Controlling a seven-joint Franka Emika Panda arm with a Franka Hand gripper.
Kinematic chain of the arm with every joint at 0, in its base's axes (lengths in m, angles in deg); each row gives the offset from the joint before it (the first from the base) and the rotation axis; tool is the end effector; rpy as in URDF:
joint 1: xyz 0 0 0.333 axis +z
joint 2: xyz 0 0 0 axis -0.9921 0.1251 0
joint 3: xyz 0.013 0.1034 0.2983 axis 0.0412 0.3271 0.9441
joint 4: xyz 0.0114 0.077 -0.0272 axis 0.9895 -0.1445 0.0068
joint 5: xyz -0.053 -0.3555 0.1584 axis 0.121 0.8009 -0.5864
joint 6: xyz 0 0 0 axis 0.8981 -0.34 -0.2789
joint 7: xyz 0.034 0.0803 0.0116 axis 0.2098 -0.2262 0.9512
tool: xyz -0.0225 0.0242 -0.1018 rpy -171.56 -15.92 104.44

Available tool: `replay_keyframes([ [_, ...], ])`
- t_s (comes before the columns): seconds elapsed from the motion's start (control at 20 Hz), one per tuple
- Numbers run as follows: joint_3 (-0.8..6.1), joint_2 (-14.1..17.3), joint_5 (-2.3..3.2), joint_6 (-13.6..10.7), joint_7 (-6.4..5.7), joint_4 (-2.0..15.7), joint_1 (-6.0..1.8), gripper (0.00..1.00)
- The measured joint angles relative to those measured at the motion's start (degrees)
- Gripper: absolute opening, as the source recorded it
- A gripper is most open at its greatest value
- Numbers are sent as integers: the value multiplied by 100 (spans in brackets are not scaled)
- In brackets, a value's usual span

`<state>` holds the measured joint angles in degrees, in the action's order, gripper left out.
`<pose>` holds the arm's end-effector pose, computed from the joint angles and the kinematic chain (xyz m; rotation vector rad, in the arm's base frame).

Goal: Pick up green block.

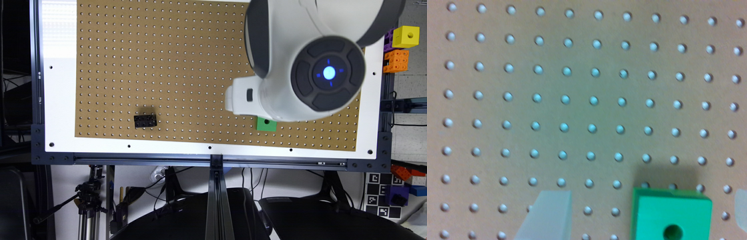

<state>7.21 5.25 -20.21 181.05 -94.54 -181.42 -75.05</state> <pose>0.6225 0.1486 0.2879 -2.8487 1.1396 -0.0563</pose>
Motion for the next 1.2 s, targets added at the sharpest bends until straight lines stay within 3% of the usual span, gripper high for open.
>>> replay_keyframes([
  [0.25,24,162,0,-52,-12,243,2,100],
  [0.4,24,252,0,-34,-12,253,3,100],
  [0.65,24,669,5,302,-12,276,4,100],
  [0.85,24,774,5,345,-12,287,5,100],
  [1.05,25,904,5,475,-17,300,34,100],
  [1.2,26,963,5,478,-61,404,96,100],
])
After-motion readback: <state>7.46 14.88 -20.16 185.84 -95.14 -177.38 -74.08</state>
